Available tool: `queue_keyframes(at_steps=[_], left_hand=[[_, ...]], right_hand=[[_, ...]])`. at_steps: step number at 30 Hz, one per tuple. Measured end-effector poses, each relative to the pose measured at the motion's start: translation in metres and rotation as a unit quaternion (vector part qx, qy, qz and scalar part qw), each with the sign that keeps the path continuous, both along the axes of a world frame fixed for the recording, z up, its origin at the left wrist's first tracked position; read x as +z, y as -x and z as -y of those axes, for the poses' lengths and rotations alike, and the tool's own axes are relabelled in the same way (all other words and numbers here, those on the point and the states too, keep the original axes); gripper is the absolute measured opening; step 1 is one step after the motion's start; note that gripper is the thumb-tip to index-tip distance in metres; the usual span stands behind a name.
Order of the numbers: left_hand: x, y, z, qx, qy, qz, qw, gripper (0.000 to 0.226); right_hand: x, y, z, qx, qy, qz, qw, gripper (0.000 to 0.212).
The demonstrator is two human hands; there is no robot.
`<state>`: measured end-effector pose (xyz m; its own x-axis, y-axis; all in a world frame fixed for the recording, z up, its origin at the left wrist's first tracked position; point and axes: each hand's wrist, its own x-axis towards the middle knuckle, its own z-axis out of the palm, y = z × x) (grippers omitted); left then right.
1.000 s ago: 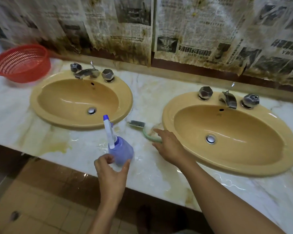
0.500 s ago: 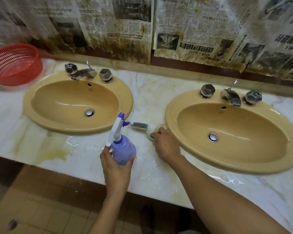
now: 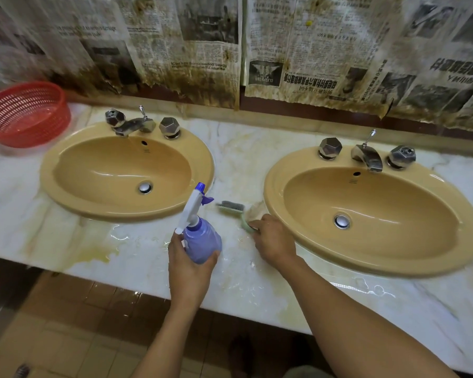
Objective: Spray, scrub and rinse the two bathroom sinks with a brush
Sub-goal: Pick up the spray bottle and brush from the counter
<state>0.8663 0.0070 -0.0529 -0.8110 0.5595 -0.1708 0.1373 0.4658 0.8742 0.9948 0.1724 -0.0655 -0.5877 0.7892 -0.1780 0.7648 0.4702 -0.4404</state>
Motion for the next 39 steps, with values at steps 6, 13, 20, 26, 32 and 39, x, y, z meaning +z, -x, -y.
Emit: queue_keyframes(at_steps=[6, 13, 20, 26, 32, 39], left_hand=[[0.017, -0.017, -0.005, -0.056, -0.018, 0.025, 0.998, 0.096], [0.046, -0.08, -0.011, -0.136, -0.053, 0.039, 0.988, 0.094], [0.066, -0.142, -0.003, -0.121, -0.065, 0.057, 0.989, 0.092], [0.077, -0.165, 0.017, -0.078, -0.047, 0.048, 0.995, 0.089], [0.086, -0.162, 0.047, -0.037, -0.039, 0.03, 0.998, 0.088], [0.085, -0.118, 0.106, 0.006, -0.058, 0.017, 0.998, 0.092]], right_hand=[[0.032, -0.053, 0.017, -0.134, 0.109, -0.185, 0.967, 0.02], [0.067, -0.149, 0.033, -0.244, 0.113, -0.28, 0.922, 0.029], [0.078, -0.219, 0.04, -0.231, 0.124, -0.289, 0.921, 0.029], [0.068, -0.23, 0.044, -0.233, 0.232, -0.332, 0.884, 0.026], [0.053, -0.208, 0.056, -0.207, 0.261, -0.328, 0.884, 0.027], [0.062, -0.149, 0.086, -0.157, 0.232, -0.322, 0.904, 0.025]])
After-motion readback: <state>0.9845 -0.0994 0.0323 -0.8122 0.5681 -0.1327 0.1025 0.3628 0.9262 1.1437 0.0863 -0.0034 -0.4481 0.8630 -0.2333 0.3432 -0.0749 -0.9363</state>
